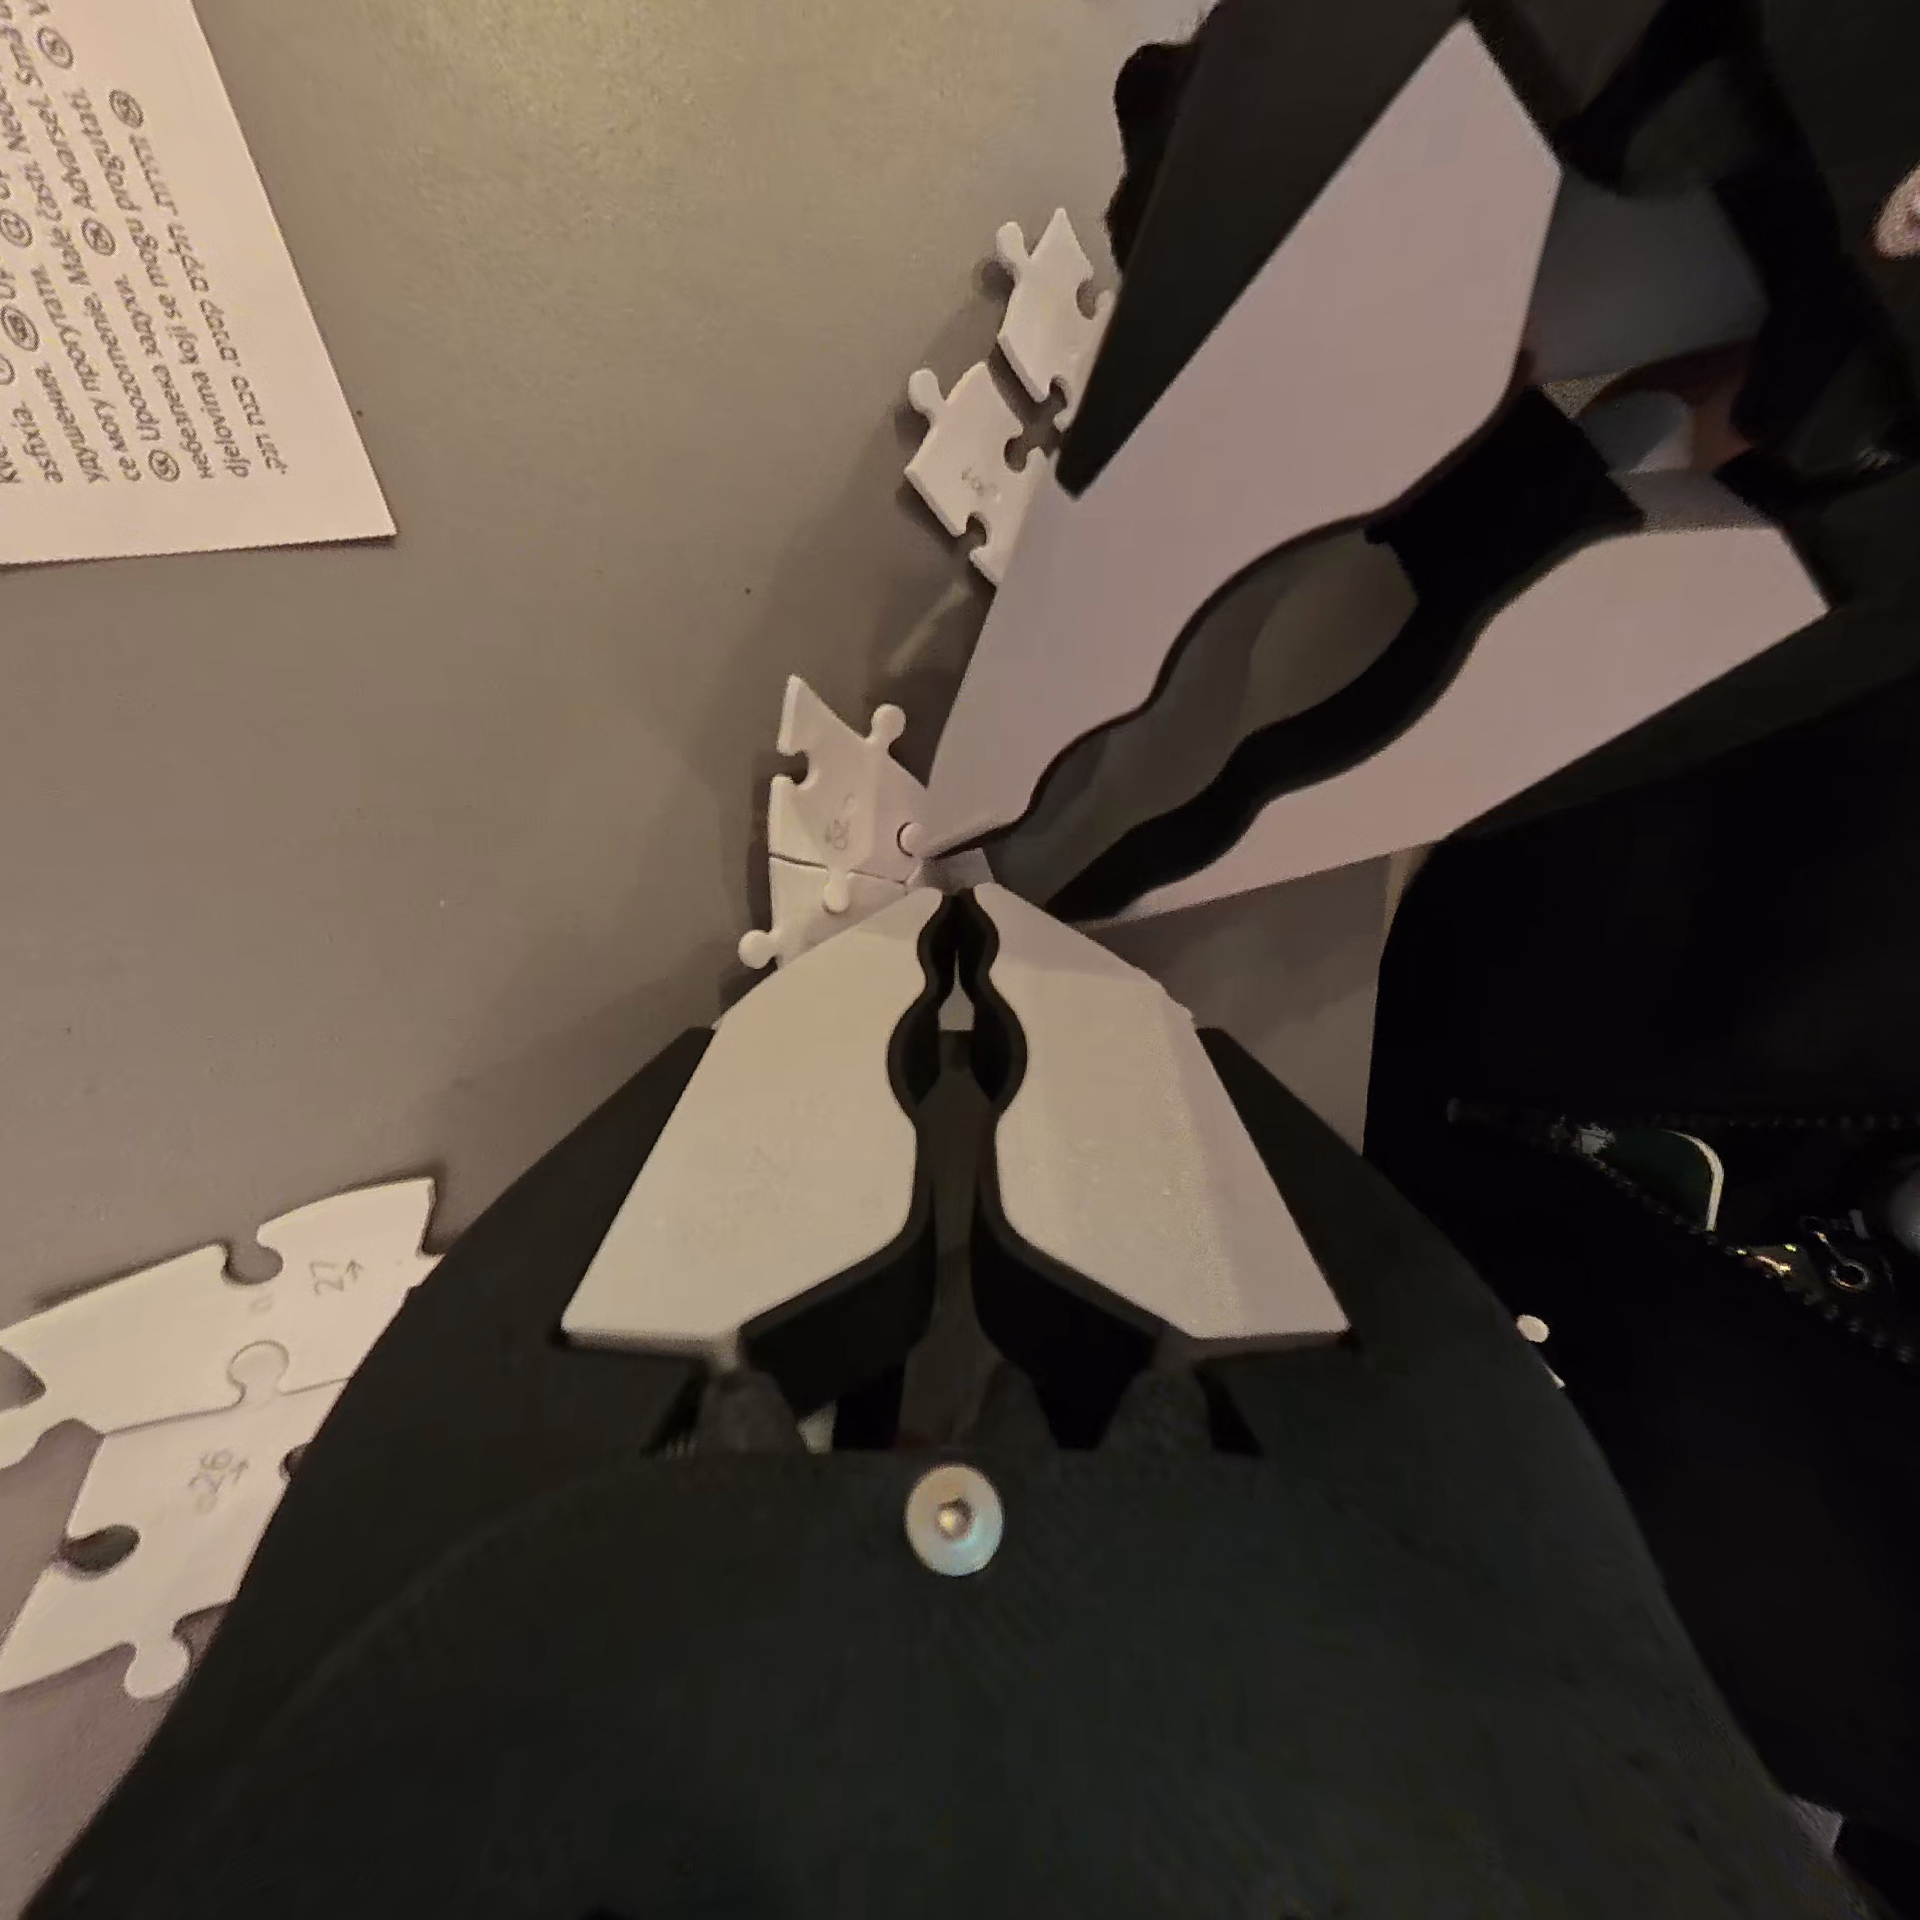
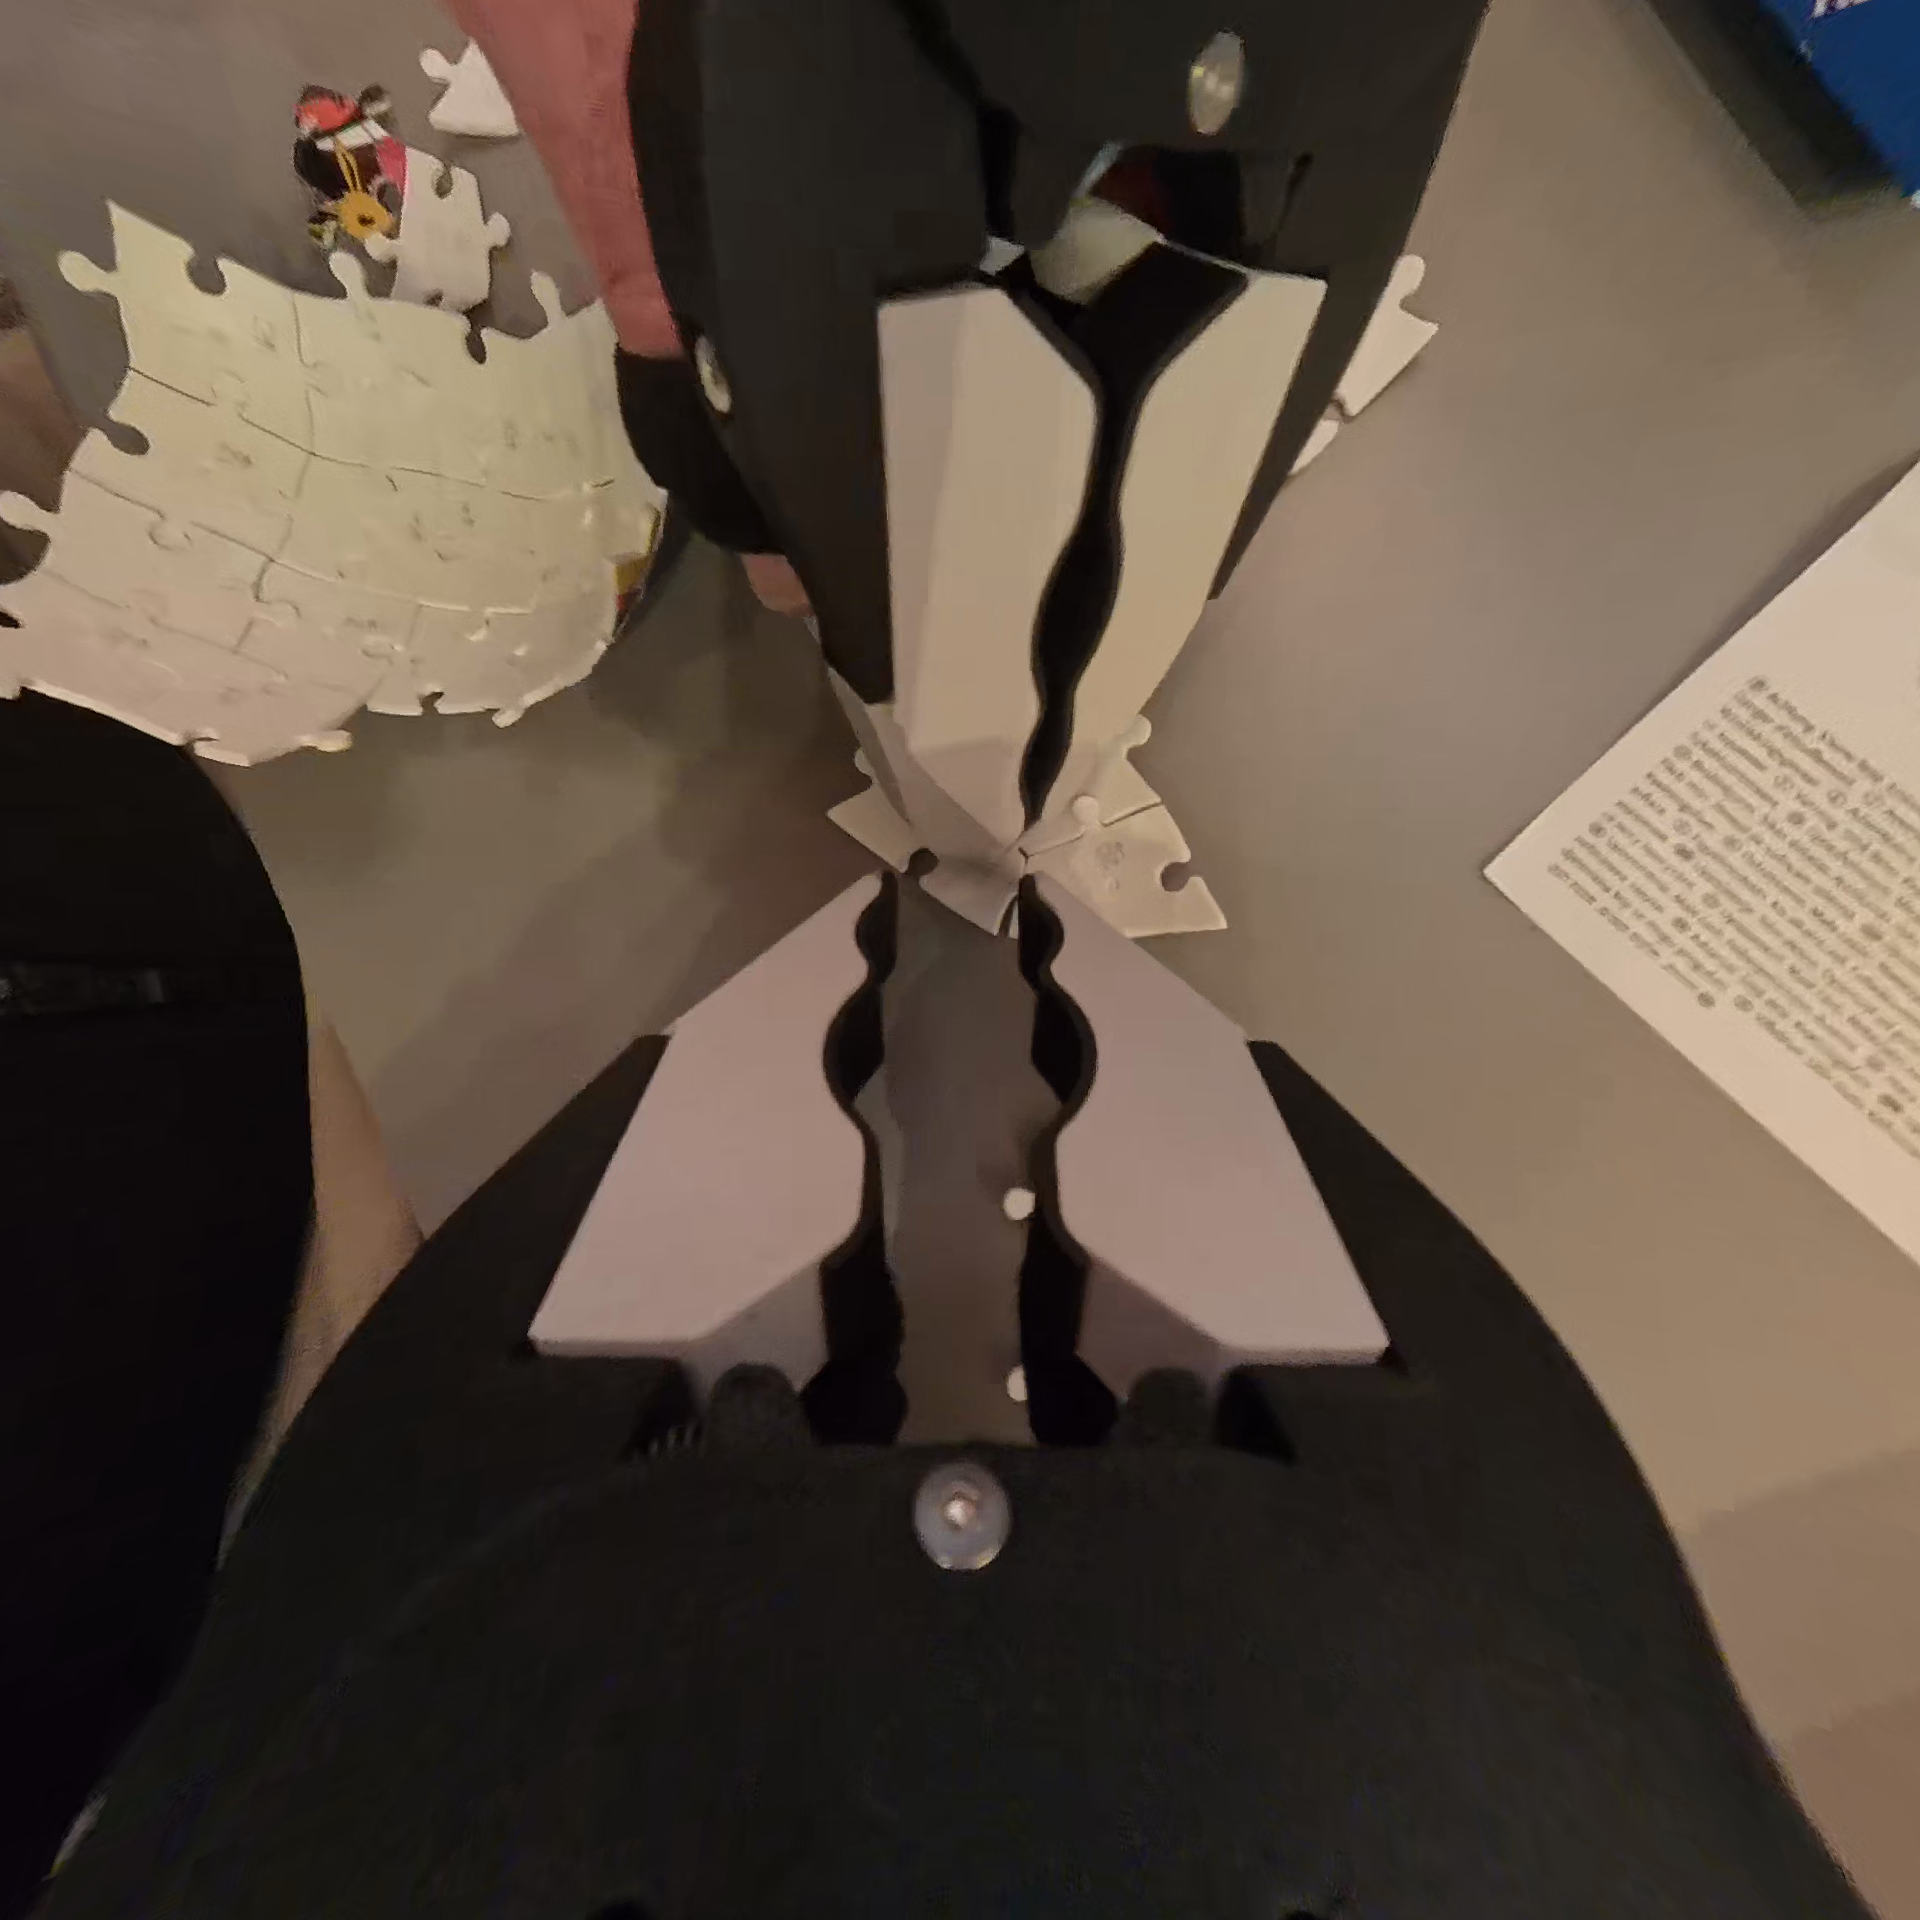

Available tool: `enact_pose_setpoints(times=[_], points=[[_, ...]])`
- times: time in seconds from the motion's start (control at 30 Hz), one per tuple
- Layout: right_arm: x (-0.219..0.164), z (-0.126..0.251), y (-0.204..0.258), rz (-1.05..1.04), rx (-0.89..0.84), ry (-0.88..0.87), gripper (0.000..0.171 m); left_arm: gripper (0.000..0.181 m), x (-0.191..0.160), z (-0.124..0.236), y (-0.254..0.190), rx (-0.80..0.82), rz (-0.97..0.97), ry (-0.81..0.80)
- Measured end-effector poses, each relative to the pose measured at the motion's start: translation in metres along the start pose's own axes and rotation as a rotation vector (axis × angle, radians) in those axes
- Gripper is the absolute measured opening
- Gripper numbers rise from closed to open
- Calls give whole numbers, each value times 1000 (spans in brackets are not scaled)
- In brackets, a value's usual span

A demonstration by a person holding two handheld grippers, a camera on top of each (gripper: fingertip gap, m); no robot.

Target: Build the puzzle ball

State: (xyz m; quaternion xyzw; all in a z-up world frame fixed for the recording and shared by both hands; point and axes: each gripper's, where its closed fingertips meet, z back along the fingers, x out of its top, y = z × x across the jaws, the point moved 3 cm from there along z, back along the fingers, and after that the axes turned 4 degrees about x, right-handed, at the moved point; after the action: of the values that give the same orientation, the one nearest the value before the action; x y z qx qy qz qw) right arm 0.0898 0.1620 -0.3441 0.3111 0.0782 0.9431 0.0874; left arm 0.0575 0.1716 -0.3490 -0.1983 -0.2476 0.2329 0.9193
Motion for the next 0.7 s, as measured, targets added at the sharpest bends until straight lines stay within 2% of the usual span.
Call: enact_pose_setpoints(times=[0.03, 0.2, 0.47, 0.57, 0.7], points=[[1, -2, 2, 16, 5, 6, 23, 0, 0, 0, 0, -6, 6, -1], [1, -3, -1, 63, -29, 37, 12, 0, 0, 0, 1, -21, 17, 4], [-1, -1, -1, 94, -49, 60, 26, 0, 0, 0, 1, -34, 31, 6], [-2, -3, 0, 181, -108, 100, 24, 0, 0, 0, 1, -29, 34, 4], [-3, -4, 0, 213, -99, 81, 25, 0, 0, 0, 1, -23, 42, 2]])
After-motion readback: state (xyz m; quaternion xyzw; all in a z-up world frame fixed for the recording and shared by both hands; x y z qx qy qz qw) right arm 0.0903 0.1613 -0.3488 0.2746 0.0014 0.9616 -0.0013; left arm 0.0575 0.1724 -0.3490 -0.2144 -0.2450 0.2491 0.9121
